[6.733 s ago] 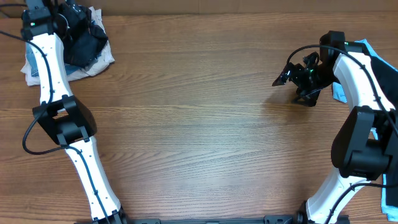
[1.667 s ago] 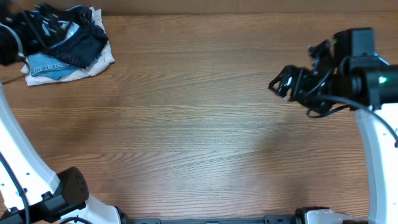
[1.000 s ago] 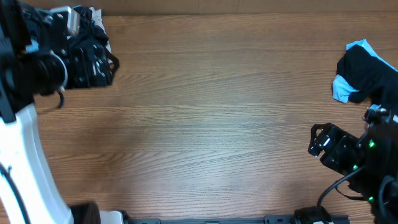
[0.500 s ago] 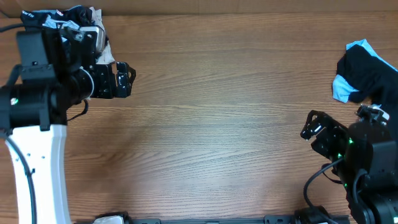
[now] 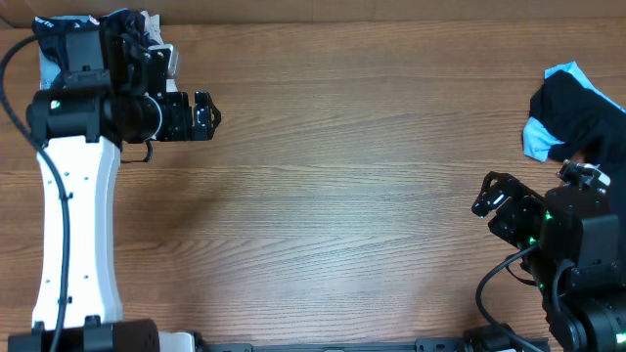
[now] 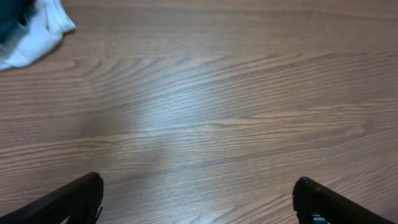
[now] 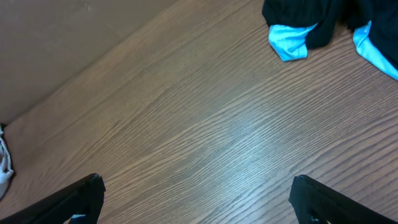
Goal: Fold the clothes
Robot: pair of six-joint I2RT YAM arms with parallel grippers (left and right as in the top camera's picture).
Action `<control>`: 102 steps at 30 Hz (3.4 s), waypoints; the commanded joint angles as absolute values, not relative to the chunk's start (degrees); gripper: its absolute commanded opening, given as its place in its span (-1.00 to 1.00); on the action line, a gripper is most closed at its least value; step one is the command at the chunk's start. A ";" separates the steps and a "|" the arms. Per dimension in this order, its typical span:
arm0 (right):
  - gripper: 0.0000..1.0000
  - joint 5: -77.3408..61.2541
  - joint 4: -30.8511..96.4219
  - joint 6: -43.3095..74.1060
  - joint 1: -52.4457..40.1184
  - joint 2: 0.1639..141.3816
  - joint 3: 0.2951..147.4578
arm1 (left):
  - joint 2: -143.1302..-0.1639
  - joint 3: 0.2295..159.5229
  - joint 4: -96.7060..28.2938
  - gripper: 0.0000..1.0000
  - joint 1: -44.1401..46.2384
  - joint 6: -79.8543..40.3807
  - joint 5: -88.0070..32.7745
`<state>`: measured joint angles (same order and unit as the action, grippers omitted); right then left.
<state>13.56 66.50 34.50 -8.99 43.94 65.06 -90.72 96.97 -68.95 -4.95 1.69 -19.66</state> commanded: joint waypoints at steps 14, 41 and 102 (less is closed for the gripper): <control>1.00 14.50 66.30 34.76 -9.10 43.79 64.75 | -97.08 96.25 -68.51 1.00 -4.91 3.86 -5.17; 1.00 14.20 65.54 34.35 -4.84 38.17 61.34 | -97.08 96.25 -68.51 1.00 -4.86 3.88 -5.19; 0.99 -0.12 4.84 5.96 -0.67 0.16 0.45 | -97.08 96.25 -68.51 1.00 -4.86 3.88 -5.19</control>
<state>0.19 5.15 6.35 -0.78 0.89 1.06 -96.79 96.71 -68.55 -4.95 3.18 -5.30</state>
